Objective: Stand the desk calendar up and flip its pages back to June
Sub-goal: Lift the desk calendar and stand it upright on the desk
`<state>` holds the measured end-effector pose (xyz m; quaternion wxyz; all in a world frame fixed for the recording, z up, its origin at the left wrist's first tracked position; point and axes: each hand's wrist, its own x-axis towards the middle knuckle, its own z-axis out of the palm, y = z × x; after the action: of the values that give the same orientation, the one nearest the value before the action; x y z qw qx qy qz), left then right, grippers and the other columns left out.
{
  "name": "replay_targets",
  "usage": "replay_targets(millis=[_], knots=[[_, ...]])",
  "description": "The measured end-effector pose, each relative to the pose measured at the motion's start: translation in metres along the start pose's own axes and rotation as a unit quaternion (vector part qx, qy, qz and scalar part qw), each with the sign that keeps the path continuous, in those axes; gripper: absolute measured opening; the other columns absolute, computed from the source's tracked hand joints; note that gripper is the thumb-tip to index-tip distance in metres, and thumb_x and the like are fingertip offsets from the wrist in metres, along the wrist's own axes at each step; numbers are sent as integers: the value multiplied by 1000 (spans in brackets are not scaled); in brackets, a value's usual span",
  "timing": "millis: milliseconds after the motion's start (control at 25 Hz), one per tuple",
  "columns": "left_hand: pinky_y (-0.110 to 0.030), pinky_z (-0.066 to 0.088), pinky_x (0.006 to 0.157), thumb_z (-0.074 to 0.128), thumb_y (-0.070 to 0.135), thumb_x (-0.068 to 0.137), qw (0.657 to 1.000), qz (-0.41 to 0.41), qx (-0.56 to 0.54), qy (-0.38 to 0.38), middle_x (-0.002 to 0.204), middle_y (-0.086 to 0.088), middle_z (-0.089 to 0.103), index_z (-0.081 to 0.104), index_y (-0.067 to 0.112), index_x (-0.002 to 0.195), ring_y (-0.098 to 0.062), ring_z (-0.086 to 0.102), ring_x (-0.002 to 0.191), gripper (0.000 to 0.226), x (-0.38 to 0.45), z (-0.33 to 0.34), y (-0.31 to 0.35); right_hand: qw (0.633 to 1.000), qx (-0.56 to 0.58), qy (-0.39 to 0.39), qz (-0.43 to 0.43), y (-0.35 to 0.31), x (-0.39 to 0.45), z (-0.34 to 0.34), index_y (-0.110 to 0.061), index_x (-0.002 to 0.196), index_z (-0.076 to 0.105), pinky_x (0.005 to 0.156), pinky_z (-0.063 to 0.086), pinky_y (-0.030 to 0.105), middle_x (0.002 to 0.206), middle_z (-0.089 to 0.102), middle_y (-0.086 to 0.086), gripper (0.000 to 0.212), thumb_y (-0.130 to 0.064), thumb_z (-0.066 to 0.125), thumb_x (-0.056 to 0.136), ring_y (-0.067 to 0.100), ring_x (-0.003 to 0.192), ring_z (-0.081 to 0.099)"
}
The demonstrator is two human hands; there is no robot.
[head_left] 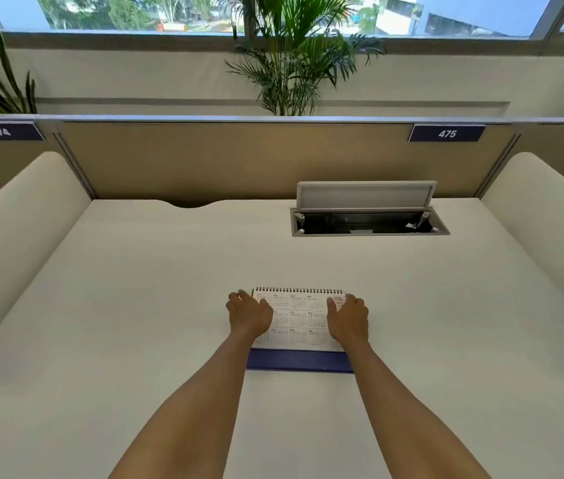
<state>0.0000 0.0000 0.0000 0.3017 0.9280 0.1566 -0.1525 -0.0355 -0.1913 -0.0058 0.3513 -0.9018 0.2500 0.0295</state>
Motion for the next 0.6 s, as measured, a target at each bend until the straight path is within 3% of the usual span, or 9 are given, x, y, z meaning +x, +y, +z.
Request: replay_targets(millis=[120, 200, 400, 600], knots=[[-37, 21, 112, 28, 32, 101, 997, -54, 46, -27, 145, -19, 35, 37, -6, 142, -33, 27, 134, 57, 0, 1, 4, 999, -9, -21, 33, 5, 1, 2, 1, 149, 27, 109, 35, 42, 149, 36, 21, 65, -37, 49, 101, 35, 138, 33], [-37, 24, 111, 30, 31, 99, 995, -77, 9, -58, 148, -17, 28, 35, -2, 144, -30, 24, 136, 56, -2, 0, 12, 999, 0, -31, 38, 5, 5, 4, 3, 149, 27, 110, 34, 41, 149, 35, 22, 65, -33, 52, 101, 35, 138, 33], [-37, 30, 105, 33, 26, 96, 984, -130, -81, -93, 148, -13, 25, 35, 4, 145, -27, 28, 132, 54, 1, -6, 23, 992, 66, -45, 102, -3, 26, 2, 2, 136, 50, 107, 43, 42, 139, 48, 22, 53, -32, 56, 96, 37, 128, 49], [-44, 29, 112, 29, 23, 95, 968, -156, -167, -106, 151, -13, 20, 37, 10, 147, -28, 27, 135, 54, 5, -15, 17, 979, 101, -57, 167, -1, 32, 2, 1, 133, 54, 104, 45, 41, 137, 51, 21, 53, -31, 59, 91, 35, 124, 51]])
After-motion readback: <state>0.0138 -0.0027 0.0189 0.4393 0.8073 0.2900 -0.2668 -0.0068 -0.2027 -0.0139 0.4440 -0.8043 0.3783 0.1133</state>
